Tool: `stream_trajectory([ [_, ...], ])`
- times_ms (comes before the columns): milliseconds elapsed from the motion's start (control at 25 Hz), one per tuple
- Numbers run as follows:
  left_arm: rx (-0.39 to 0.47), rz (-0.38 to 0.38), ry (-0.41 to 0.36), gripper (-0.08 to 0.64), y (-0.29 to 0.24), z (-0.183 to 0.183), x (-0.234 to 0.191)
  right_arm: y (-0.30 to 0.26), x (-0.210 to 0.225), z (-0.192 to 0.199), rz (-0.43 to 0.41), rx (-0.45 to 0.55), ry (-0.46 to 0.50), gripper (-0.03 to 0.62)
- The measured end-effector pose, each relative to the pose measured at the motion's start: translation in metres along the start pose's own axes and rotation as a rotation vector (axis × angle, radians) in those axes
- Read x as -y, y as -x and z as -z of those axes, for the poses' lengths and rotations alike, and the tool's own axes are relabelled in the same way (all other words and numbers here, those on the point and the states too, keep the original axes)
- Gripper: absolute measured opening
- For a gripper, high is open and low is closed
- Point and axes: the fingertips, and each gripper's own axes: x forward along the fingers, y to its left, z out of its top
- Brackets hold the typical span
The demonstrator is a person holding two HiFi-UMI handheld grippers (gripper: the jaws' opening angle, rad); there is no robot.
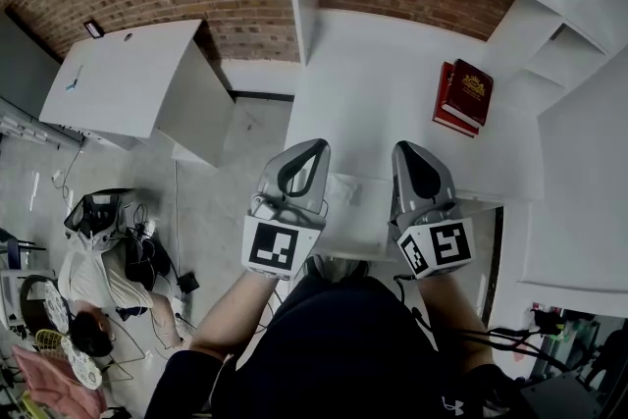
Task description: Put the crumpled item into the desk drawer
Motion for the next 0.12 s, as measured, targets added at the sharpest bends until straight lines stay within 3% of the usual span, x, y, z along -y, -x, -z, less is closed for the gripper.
stream_trajectory([
  [120,-0.002,0.001,-0.001,0.002,-0.0004,0.0019,-0.0038,-0.0031,-0.0014,0.0020,0.002,-0.003,0.001,0.002],
])
